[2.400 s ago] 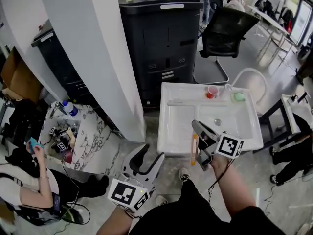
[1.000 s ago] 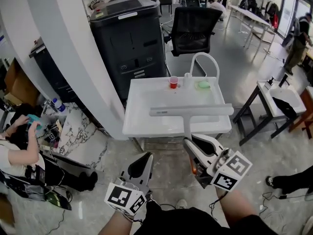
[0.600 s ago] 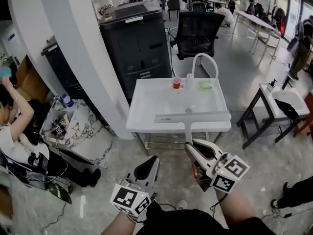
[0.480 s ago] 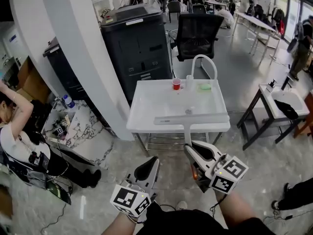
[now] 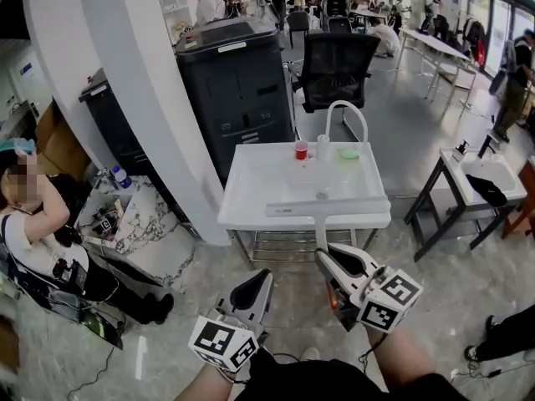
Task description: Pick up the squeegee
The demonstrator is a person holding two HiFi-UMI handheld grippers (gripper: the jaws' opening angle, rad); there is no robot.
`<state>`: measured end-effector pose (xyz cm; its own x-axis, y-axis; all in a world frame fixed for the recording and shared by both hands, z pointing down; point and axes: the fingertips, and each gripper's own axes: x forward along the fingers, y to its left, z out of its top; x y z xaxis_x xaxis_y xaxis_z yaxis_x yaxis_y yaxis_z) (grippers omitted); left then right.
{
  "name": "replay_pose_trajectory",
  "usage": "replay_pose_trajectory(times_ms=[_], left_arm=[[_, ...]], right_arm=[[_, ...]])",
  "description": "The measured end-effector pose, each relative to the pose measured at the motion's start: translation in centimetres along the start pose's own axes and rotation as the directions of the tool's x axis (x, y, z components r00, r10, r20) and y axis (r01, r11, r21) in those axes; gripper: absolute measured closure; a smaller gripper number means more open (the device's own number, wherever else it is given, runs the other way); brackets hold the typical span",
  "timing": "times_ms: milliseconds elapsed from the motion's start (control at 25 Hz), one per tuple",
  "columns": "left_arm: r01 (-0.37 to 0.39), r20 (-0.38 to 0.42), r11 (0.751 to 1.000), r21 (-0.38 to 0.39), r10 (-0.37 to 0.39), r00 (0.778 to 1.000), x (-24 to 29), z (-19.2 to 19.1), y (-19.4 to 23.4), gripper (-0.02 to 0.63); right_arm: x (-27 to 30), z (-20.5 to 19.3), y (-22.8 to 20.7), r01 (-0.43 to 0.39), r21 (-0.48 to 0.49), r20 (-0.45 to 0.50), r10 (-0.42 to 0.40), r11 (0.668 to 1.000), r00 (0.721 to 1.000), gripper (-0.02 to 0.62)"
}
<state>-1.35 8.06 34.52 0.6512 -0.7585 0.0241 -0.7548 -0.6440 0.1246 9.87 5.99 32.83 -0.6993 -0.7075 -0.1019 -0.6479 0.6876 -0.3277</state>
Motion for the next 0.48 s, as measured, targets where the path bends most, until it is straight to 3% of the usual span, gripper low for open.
replay_pose_trajectory(times_ms=[480], left_arm=[[-0.008, 0.005, 1.000, 0.004, 0.008, 1.000, -0.39, 0.55, 0.07, 0.583]], right_arm=[[0.28, 0.02, 0.38, -0.004, -0.002, 0.000, 0.004, 1.000, 1.000, 0.540]])
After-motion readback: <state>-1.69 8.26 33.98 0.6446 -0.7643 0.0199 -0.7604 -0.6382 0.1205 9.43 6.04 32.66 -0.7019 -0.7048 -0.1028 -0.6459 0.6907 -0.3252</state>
